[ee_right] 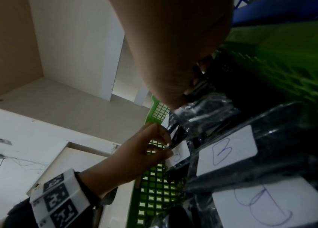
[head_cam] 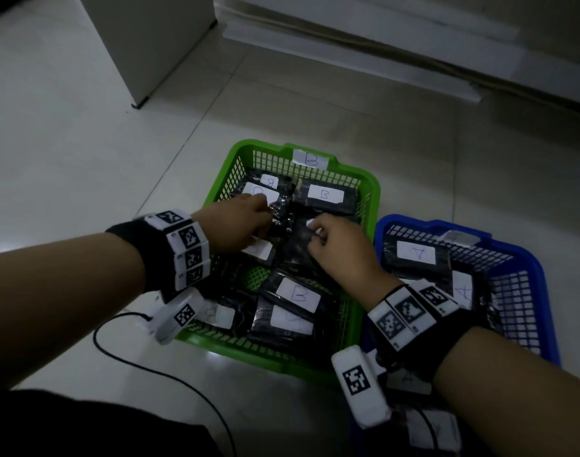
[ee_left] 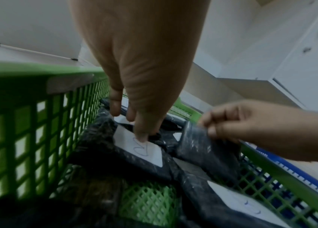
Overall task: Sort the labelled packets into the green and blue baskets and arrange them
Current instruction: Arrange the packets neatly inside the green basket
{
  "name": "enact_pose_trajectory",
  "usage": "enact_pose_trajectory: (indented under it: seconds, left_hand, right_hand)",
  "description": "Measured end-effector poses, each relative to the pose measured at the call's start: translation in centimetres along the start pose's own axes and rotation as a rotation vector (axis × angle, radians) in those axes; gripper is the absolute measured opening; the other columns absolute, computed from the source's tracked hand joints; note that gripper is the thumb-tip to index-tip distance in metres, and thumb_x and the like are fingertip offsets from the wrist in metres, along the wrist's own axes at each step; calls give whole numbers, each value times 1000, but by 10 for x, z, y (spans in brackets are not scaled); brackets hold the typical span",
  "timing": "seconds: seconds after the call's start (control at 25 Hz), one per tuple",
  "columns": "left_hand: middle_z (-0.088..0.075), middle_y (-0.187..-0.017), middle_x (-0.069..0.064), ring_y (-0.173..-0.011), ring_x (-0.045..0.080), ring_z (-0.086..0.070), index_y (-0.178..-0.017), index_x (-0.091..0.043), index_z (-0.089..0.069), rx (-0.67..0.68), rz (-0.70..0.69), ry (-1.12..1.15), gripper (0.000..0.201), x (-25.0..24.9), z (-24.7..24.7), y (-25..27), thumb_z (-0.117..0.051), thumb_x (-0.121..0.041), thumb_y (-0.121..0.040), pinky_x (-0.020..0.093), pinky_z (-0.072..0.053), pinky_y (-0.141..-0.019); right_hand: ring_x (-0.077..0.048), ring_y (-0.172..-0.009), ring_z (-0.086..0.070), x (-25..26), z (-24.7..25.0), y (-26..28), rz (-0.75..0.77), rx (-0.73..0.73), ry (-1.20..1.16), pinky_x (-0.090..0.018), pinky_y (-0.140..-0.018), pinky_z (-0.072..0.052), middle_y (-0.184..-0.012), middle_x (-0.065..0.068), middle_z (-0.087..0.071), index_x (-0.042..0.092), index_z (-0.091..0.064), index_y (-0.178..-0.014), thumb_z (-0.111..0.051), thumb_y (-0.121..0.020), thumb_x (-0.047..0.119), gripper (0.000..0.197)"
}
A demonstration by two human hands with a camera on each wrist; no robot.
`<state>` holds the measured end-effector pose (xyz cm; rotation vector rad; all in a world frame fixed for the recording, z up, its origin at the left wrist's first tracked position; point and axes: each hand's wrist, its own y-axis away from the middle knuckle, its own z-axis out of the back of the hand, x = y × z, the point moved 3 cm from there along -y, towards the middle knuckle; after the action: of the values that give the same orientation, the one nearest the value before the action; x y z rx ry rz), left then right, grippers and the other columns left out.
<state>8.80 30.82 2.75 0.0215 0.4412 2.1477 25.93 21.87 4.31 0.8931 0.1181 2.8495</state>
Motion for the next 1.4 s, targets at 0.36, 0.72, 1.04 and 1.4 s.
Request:
enact_pose_trajectory:
  seconds: [0.36, 0.72, 1.04, 1.4]
  left_hand:
    - [-37, -129, 9, -115, 25, -44, -130, -16, -44, 122, 75, -173, 51, 6, -5, 11, -61, -31, -84, 37, -48, -91]
    - [-36, -143, -7, -125, 20, -42, -134, -40, -45, 424, -246, -275, 46, 7, -11, 30, -55, -26, -92, 32, -43, -98]
    - [-48, -129, -3, -113, 23, -47, -123, -30, -48, 304, -290, -390, 29, 1, -4, 26, -45, -30, -95, 39, -49, -88]
    - [-40, -133, -4, -91, 22, -58, -135, -28, -38, 355, -87, -405, 53, 1, 7, 37, -57, -31, -85, 29, -39, -60]
  right_hand:
    - [-25, -100, -52, -10, -31, 10, 256, 287, 384, -27, -64, -31, -102, -3, -54, 14, -56, -94, -52, -88, 9, 9]
    - [-25, -107, -55, 15, -35, 20, 103, 595, 279, -31, -81, -48, -120, -7, -57, 14, -47, -124, -78, -69, 47, 70]
    - [-24, -87, -57, 10, -12, -6, 18, 610, 202, -30, -71, -44, -98, -9, -62, 8, -61, -109, -62, -88, 38, 37]
    - [-24, -87, -58, 5, -18, -3, -30, 460, 86, -29, -69, -43, -95, -10, -63, 7, -63, -103, -58, -91, 36, 32]
